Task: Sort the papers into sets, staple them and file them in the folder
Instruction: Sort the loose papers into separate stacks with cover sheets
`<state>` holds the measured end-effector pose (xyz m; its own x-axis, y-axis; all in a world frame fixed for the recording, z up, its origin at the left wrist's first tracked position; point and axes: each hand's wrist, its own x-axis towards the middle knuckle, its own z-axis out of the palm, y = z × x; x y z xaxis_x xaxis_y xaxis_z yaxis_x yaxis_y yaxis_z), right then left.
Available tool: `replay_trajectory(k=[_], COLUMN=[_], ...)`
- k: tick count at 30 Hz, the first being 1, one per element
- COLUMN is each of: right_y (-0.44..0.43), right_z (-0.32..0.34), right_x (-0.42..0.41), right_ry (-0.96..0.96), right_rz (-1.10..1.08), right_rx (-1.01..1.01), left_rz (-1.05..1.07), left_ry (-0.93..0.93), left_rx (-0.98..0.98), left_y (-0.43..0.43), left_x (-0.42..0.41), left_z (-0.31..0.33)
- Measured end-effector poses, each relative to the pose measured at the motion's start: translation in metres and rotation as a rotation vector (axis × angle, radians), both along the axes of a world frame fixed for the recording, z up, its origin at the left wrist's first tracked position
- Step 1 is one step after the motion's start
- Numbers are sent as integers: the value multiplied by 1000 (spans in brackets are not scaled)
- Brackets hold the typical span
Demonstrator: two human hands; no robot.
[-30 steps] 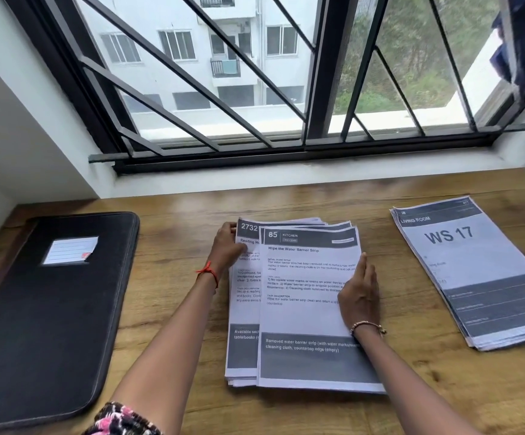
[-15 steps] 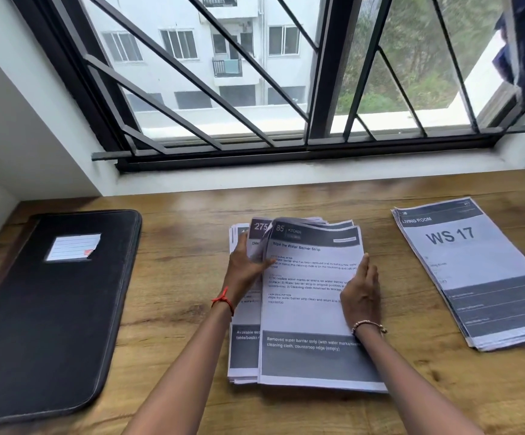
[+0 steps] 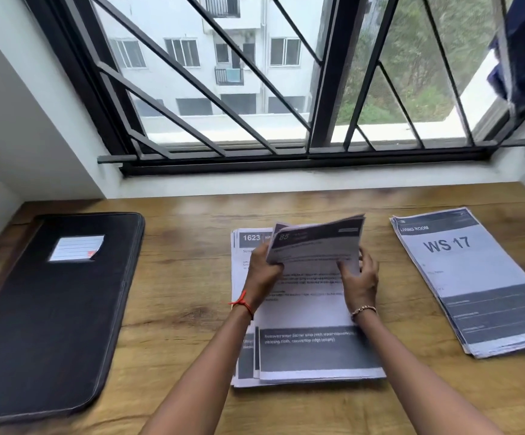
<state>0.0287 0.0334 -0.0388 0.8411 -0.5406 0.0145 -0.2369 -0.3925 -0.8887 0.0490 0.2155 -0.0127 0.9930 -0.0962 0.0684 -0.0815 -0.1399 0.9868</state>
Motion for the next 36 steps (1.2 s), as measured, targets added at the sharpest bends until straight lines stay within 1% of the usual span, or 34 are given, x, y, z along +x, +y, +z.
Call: replay_trajectory(k=[4, 6, 9, 11, 14, 18, 20, 24, 27, 30, 33, 36], right_y=[-3, -6, -10, -12, -17, -18, -17, -14, -13, -11, -11, -12], right_z=[-3, -5, -10, -12, -19, -25, -26, -26, -26, -25, -25, -26], right_x=[7, 11, 12, 10, 5, 2, 2, 2, 2, 1, 0, 1], right_ry=[43, 54, 38, 45, 87, 159, 175, 170, 166, 158, 145, 160], right_rz=[-46, -84, -113, -123, -107, -46, -32, -34, -33, -38, -43, -37], right_rx=[50, 35, -20, -74, -169, -298, -347, -406, -426, -434, -448, -456], left_rz=[-24, -32, -82, -161, -282, -302, -288, -189, -164, -133, -108, -115], left_ry=[39, 22, -36, -83, -89, -83, -53, -5, 32, 29, 81, 97], left_rx=[-103, -72, 109, 297, 542, 836, 918, 1000, 1035, 1020, 1008, 1023], left_y=[-2, -5, -4, 2, 19, 35, 39, 46, 47, 47, 47, 45], left_x=[-2, -3, -5, -1, 6, 18, 23, 28, 29, 25, 24, 24], left_z=[3, 4, 2, -4, -16, -29, -33, -35, -36, -37, -39, -39])
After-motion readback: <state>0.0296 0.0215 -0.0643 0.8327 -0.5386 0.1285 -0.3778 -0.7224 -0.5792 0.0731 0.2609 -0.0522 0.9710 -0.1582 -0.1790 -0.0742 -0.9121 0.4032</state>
